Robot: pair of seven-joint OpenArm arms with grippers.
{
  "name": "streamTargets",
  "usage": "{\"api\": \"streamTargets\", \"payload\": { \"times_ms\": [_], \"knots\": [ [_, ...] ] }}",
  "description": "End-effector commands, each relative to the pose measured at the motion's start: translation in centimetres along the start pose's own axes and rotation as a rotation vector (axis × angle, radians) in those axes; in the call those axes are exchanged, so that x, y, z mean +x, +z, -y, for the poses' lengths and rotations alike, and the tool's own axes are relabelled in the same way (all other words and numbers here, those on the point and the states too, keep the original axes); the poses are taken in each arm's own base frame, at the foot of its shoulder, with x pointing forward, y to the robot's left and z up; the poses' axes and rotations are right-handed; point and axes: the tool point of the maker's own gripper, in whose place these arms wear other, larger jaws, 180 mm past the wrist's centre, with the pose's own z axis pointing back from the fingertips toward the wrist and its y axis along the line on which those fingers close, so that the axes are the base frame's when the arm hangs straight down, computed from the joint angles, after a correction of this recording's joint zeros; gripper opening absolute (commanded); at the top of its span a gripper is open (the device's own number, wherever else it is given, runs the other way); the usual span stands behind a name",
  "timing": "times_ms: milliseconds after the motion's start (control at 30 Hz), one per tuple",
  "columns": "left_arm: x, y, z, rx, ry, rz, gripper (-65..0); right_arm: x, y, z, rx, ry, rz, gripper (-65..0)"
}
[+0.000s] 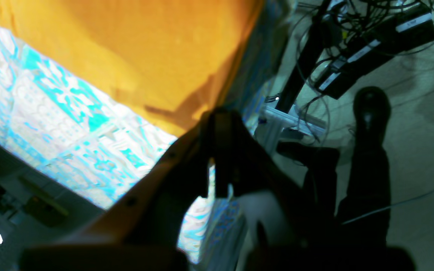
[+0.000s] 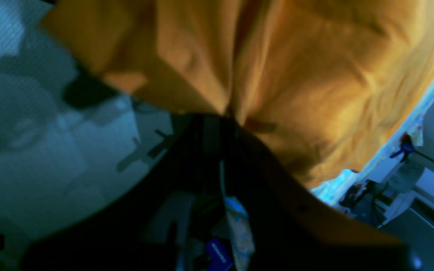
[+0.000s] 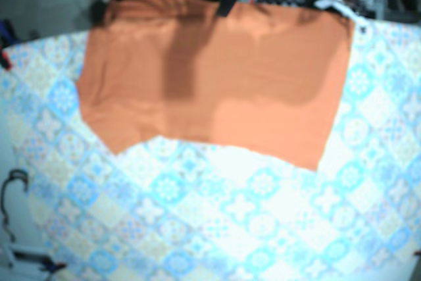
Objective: Fold the T-shirt properly
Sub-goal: 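Lift both shoulder corners and pull the shirt toward the robot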
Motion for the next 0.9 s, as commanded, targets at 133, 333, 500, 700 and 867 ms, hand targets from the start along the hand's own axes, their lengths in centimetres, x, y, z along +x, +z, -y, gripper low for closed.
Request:
{"api": "streamTargets", "payload": {
  "times_ms": [133,333,500,700,867],
  "knots": [
    [-0.2,0.5,0.5,-0.006,-0.016,0.004,-65.0,-1.4,0.1,3.1,-0.088,-0.012,-0.031,-65.0],
    [-0.1,0.5,0.6,-0.008,-0.016,0.008,-65.0,-2.5,0.8,4.8,-0.128,0.003,-0.043,-65.0],
    [-0.1,0.5,0.6,-0.007,-0.015,0.007,-65.0,-2.5,1.6,4.9,-0.13,0.014,-0.034,-65.0],
    [-0.1,0.5,0.3,-0.002,-0.014,0.006,-65.0,-3.0,3.1,7.7,-0.202,-0.002,-0.047,-65.0],
    [0.2,0.4,0.2,0.004,0.001,0.009,-65.0,-2.9,3.9,11.0,-0.285,-0.011,-0.044,-65.0]
  ]
}}
